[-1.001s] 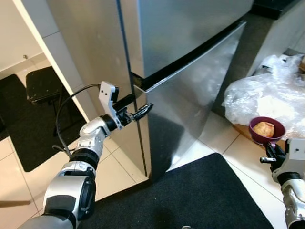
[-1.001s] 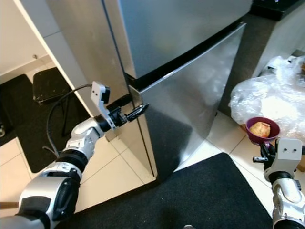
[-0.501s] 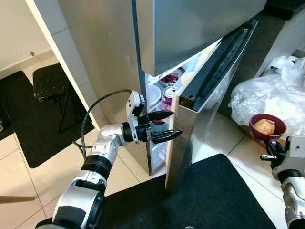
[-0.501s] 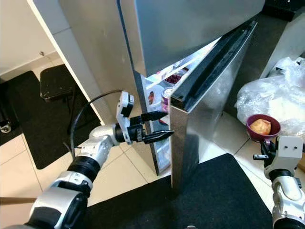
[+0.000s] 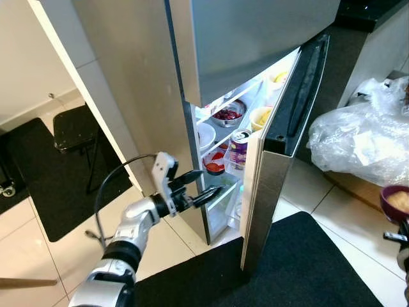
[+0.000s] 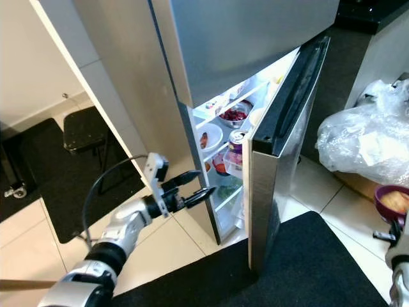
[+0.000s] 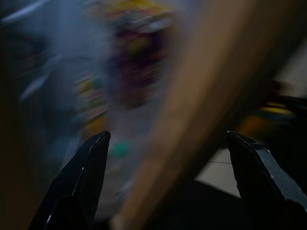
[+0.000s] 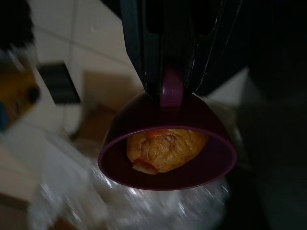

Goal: Restocking fridge

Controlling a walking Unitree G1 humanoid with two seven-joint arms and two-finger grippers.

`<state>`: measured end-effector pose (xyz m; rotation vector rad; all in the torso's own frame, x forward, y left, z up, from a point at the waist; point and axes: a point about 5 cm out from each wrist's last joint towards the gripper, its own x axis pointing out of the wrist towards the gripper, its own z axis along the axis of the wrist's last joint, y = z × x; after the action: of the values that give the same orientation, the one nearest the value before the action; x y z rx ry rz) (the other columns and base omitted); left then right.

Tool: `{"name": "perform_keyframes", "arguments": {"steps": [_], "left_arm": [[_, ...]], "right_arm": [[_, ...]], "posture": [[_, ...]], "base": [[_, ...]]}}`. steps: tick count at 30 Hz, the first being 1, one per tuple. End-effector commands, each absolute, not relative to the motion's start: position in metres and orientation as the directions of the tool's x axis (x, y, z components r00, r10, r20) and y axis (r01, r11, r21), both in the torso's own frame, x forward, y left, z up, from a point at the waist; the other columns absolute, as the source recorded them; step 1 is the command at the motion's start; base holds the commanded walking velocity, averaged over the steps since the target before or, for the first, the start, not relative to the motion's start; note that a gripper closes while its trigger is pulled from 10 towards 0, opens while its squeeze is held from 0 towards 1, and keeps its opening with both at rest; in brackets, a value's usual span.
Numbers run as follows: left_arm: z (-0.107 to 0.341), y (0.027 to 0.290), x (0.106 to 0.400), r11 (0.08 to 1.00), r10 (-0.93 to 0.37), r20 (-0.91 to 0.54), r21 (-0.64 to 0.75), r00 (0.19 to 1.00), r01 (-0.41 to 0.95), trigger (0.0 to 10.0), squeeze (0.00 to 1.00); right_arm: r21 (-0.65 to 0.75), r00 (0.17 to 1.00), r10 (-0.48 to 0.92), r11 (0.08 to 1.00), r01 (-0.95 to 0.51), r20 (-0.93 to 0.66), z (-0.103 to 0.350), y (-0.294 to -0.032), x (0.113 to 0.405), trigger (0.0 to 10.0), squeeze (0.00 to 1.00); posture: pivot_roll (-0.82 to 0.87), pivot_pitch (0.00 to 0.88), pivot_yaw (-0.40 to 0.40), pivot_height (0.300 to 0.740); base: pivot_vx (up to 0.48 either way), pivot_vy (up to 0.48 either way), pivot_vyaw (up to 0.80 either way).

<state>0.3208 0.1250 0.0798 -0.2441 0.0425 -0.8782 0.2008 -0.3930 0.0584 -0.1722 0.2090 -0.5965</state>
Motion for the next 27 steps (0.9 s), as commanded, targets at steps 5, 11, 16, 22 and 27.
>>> {"name": "perform_keyframes", "arguments": {"steps": [5, 11, 16, 22, 27], "left_arm": [[0.067, 0.159, 0.320, 0.767, -0.619, -0.016, -0.228, 0.785, 0.600, 10.0, 0.00], [0.069, 0.169, 0.325, 0.819, -0.543, -0.012, -0.226, 0.839, 0.527, 10.0, 0.00], [0.071, 0.183, 0.327, 0.867, -0.456, 0.000, -0.228, 0.890, 0.444, 10.0, 0.00], [0.071, 0.197, 0.323, 0.898, -0.383, 0.020, -0.225, 0.923, 0.378, 10.0, 0.00], [0.067, 0.206, 0.318, 0.912, -0.347, 0.024, -0.223, 0.938, 0.343, 10.0, 0.00]], "right_arm": [[-0.248, 0.784, -0.595, 0.797, 0.550, -0.175, 0.045, -0.386, 0.197, 10.0, 0.00], [-0.260, 0.790, -0.578, 0.810, 0.526, -0.203, 0.040, -0.377, 0.206, 10.0, 0.00], [-0.265, 0.812, -0.547, 0.829, 0.493, -0.203, 0.042, -0.368, 0.224, 10.0, 0.00], [-0.251, 0.832, -0.518, 0.848, 0.467, -0.200, 0.055, -0.369, 0.240, 10.0, 0.00], [-0.264, 0.833, -0.509, 0.852, 0.452, -0.216, 0.055, -0.370, 0.243, 10.0, 0.00]], "posture": [[-0.16, 0.022, 0.154, 0.739], [-0.14, 0.004, 0.145, 0.739], [-0.14, 0.018, 0.110, 0.739], [-0.08, 0.036, 0.039, 0.739], [-0.06, 0.030, 0.016, 0.739]], "base": [[0.000, 0.000, 0.00], [0.000, 0.000, 0.00], [0.000, 0.000, 0.00], [0.000, 0.000, 0.00], [0.000, 0.000, 0.00]]}}
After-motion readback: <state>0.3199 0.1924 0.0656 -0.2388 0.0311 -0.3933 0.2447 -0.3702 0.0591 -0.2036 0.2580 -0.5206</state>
